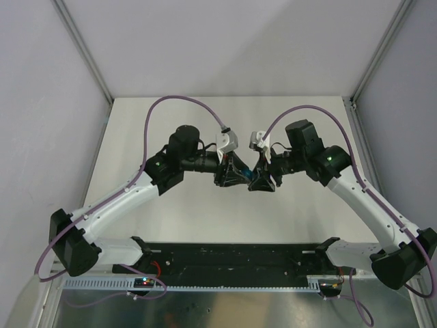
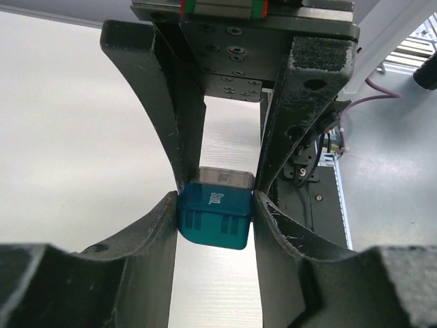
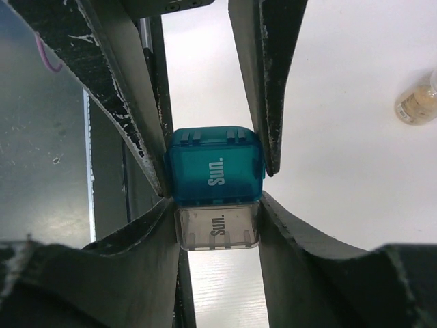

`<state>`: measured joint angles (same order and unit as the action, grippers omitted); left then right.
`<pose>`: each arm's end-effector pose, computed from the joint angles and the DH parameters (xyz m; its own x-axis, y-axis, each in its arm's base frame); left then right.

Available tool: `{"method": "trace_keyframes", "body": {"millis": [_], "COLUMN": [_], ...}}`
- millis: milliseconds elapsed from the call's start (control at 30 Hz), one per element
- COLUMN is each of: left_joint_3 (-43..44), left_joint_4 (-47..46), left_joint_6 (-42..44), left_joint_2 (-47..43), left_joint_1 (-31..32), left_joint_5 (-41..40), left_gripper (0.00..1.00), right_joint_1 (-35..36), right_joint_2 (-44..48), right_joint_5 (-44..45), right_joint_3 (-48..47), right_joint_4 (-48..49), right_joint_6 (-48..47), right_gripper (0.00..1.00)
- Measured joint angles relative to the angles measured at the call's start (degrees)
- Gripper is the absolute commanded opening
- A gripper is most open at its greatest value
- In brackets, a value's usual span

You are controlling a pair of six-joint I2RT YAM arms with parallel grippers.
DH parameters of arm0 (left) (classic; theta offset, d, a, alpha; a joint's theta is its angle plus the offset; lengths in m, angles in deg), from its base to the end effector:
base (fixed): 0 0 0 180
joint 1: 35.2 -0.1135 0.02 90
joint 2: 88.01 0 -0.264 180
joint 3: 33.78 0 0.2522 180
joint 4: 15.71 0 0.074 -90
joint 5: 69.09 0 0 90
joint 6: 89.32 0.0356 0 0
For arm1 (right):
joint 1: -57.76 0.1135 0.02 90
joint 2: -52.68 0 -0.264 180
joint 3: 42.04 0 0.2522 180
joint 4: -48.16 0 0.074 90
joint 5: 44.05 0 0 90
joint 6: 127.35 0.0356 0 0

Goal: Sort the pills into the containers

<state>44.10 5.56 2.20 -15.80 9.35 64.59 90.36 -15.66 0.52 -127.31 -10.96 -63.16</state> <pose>0.1868 -0.2184 0.3630 -0.1655 0.1899 -0.9678 0.9861 0.0437 -0.1601 0.1861 0.1491 0.3658 -0.1511 -0.4593 -0.8753 -0.9870 0.1187 0.1081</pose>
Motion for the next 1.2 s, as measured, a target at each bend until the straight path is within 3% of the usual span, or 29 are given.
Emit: {"method": "trace_keyframes", "body": {"millis": [100,267,367,500,667,1067,1200], "left_joint_3": [-0.8,-1.5,-1.5,-1.4,-0.9,1.0,1.0], "left_joint_4": [-0.7,-1.4,-1.0,-0.9,-0.7,0.9,1.5], "left_joint_6": [0.0,0.1,0.2,0.2,0.6,2.6,3.1], "left_joint_2": [-0.5,-1.0,-1.0,-0.7,1.3,3.8,3.8], "left_joint_1": [0.0,0.0,0.0,0.0,0.0,0.0,0.0], "left_joint_5": [0.0,0.5,1.9,3.6,4.8,5.5,5.4], "left_gripper": [0.29,0.70,0.80,0.83,0.76,0.21,0.12], "right_joint_1": [0.0,0.5,0.9,1.6,2.3,2.7,2.7], "right_joint_2": [0.0,0.3,0.4,0.4,0.4,0.3,0.0], "right_joint_5": [-0.2,0.2,1.5,2.8,3.7,5.0,4.7], "right_joint_3": [0.1,0.1,0.1,0.2,0.2,0.2,0.3], "right_joint_4": [-0.1,-0.4,-1.1,-1.7,-2.6,-3.6,-3.4], "right_joint_6": [-0.4,-1.6,-2.4,-3.0,-3.4,-3.8,-3.8], "right_gripper": [0.07,0.00,0.00,0.00,0.00,0.00,0.00]}}
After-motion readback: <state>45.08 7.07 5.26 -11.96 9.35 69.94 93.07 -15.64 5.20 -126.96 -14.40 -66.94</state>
